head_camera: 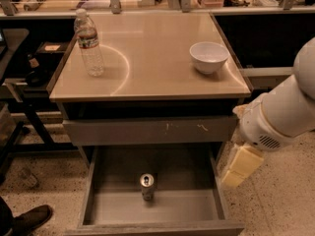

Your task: Pick redbull can from middle drawer and place on counter

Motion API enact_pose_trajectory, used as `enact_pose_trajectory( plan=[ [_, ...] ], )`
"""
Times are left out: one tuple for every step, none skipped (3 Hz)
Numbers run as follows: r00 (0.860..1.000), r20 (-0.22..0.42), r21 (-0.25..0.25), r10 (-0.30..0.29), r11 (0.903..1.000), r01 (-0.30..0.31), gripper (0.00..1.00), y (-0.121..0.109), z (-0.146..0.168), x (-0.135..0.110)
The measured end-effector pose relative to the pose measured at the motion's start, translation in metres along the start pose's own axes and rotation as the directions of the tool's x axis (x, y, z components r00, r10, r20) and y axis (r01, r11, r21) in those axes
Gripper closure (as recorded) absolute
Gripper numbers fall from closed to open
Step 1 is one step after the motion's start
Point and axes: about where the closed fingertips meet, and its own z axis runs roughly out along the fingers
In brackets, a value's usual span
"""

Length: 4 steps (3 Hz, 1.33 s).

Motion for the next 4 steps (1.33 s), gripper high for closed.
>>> enact_pose_trajectory(
  plan=[
    [0.999, 0.042, -0.006, 0.007, 1.0, -0.006, 0.0, -0.002, 0.046, 0.004],
    [0.997, 0.072, -0.023, 0.003, 0.9997, -0.001, 0.0, -0.007, 0.085, 0.009],
    [0.995, 0.099, -0.061, 0.004, 0.9981, 0.002, 0.0, -0.002, 0.124, 0.011],
    [0.995, 0.099, -0.061, 0.004, 0.9981, 0.002, 0.0, -0.002, 0.124, 0.011]
  ],
)
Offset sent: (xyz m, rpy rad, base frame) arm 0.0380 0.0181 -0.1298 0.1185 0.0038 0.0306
